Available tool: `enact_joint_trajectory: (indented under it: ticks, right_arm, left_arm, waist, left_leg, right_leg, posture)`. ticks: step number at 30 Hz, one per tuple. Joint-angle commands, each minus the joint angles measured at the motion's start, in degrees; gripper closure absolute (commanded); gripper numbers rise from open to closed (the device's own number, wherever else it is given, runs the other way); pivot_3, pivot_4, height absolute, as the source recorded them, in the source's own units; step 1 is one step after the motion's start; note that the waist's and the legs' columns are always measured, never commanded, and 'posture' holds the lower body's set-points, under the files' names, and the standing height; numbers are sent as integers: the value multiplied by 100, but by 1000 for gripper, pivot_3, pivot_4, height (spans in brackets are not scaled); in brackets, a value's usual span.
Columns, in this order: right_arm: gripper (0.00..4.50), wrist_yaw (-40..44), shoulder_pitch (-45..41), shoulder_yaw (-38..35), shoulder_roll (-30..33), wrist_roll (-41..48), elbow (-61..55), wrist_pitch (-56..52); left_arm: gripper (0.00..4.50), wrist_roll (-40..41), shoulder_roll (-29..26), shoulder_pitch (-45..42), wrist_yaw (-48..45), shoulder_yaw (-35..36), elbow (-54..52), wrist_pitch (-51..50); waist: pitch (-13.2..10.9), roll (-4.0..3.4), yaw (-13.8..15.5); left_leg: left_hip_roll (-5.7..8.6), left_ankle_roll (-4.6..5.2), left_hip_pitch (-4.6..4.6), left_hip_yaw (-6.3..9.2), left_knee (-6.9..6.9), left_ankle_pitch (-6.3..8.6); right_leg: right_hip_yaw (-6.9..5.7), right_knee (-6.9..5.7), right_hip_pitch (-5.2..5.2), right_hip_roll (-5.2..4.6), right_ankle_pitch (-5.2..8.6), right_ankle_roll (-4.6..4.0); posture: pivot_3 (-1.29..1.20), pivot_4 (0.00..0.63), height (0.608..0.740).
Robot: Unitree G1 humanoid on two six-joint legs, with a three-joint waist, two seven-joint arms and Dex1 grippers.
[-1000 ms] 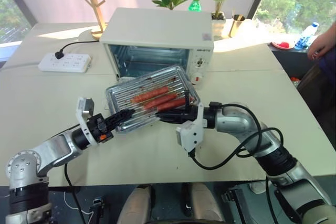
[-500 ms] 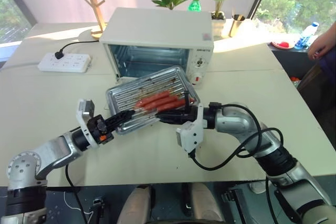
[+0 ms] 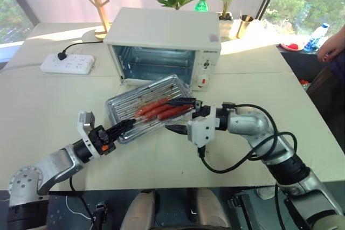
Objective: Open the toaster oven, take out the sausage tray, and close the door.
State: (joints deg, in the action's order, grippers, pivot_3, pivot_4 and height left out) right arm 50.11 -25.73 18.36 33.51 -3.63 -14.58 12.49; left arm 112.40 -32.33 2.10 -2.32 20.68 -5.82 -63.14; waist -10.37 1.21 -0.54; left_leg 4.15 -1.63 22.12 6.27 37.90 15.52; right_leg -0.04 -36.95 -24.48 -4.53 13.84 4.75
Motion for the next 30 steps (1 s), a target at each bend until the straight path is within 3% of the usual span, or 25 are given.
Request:
enact_joint_trajectory:
  ticks: [1, 7, 11, 19, 24, 30]
  right_arm:
    - [1023, 177, 254, -639, 252, 897, -564, -832]
    - [1023, 330, 827, -1360, 555, 2062, -738, -2406]
    - [1023, 412, 1050, -1569, 655, 2327, -407, -2851]
    - [1023, 488, 923, -1395, 439, 2112, 624, -2673]
    - [1023, 611, 577, -1170, 159, 1979, 1283, -2547]
    - [1023, 737, 238, -1050, -60, 1780, 1963, -2268]
  left_arm:
    - [4500, 60, 46, 315, -80, 478, -468, 113]
    - [4500, 60, 324, 1342, -233, 1109, -1196, 401]
    - [4500, 60, 589, 2107, -421, 1485, -1724, 717]
    - [4500, 60, 1067, 3265, -619, 1826, -2341, 1433]
    - [4500, 60, 1666, 4072, -825, 2229, -2740, 2043]
    - [4500, 60, 1751, 4493, -1099, 2513, -2633, 2245]
  waist:
    - [0, -1, -3]
    - [-4, -6, 0]
    - [-5, -8, 7]
    - [-12, -20, 71]
    - [-14, -19, 57]
    - [-20, -25, 135]
  left_leg:
    - [0, 3, 1, 0, 0, 1]
    - [-7, 6, 8, -1, -8, 4]
    - [-7, 9, 20, -5, -14, 5]
    - [-8, 20, 23, -11, -14, 13]
    - [-11, 29, 26, -19, -15, 19]
    - [-11, 32, 30, -19, -14, 21]
  right_leg:
    - [0, 2, 0, 0, 0, 0]
    - [-1, 30, 0, -2, 5, -8]
    - [-1, 66, 3, -5, 8, -13]
    - [-3, 84, 9, -11, 8, -13]
    - [-3, 95, 8, -12, 9, -12]
    - [-7, 100, 9, -12, 10, -11]
  posture:
    - [0, 150, 740]
    - [0, 150, 740]
    - [0, 150, 740]
    - [0, 150, 740]
    - [0, 150, 740]
    - [0, 150, 740]
